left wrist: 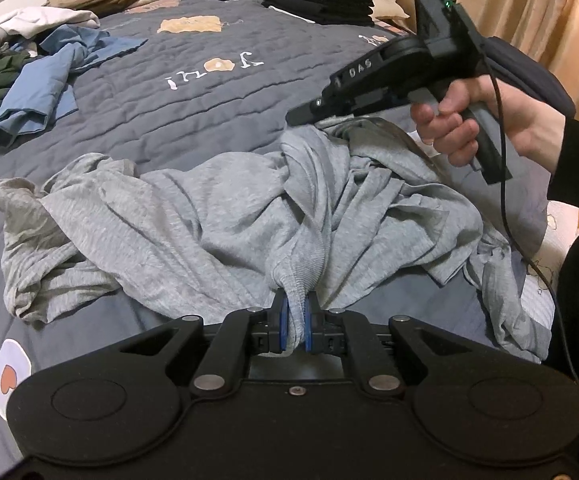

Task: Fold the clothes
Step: 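Grasp the garment's hood with the right gripper beside the left gripper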

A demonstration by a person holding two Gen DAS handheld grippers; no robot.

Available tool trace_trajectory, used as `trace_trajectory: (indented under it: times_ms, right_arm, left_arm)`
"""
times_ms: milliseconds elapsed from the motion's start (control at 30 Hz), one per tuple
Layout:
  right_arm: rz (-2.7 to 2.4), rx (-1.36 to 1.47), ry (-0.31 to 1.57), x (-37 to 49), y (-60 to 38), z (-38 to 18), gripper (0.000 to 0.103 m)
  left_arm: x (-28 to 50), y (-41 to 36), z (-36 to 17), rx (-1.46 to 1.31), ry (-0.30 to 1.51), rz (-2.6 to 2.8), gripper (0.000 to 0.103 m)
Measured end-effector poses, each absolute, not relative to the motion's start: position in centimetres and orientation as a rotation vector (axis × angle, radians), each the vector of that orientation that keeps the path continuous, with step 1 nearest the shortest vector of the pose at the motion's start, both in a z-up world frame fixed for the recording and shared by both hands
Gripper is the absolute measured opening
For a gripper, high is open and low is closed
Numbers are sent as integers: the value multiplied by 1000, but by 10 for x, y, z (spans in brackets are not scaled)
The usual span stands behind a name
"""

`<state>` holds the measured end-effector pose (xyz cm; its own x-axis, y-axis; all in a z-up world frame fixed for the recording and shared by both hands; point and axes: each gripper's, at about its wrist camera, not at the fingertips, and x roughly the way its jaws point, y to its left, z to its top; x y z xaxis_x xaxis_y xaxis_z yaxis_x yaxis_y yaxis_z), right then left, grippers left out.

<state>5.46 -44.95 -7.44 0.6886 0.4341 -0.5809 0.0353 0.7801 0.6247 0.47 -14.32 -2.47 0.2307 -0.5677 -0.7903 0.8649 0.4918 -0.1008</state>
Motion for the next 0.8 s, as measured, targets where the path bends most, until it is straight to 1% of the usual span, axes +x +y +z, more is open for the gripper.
trace_trajectory:
  times_ms: [133, 200, 233, 267, 367, 533, 600, 667, 733, 800]
  right_arm:
    - [266, 642, 821, 58, -453, -71, 11]
    - [247, 582, 829, 59, -448, -70, 25]
    - [239, 546, 843, 61, -444, -70, 44]
    - [237, 517, 854, 62, -440, -70, 58]
    - [272, 492, 844, 60, -435, -70, 62]
    - [298, 433, 856, 60, -425, -75, 63]
    - [303, 430, 875, 61, -422, -79, 66]
    - [307, 426, 894, 62, -418, -84, 74]
    - [311, 430, 912, 62, -417, -88, 78]
    - [306, 455, 905, 59, -420, -91, 78]
  left_arm:
    - [5, -144, -24, 388, 883, -1014, 8]
    - [5, -145, -25, 378, 884, -1010, 8]
    - [4, -145, -26, 375, 884, -1009, 8]
    - [4, -146, -26, 372, 885, -1007, 8]
    - [3, -146, -27, 376, 886, -1008, 8]
    - [5, -146, -28, 367, 892, -1004, 8]
    - [5, -146, -29, 363, 894, -1001, 8]
    - [4, -146, -30, 360, 893, -1001, 8]
    - [4, -146, -30, 354, 894, -1001, 8]
    - [4, -145, -31, 352, 895, -1000, 9]
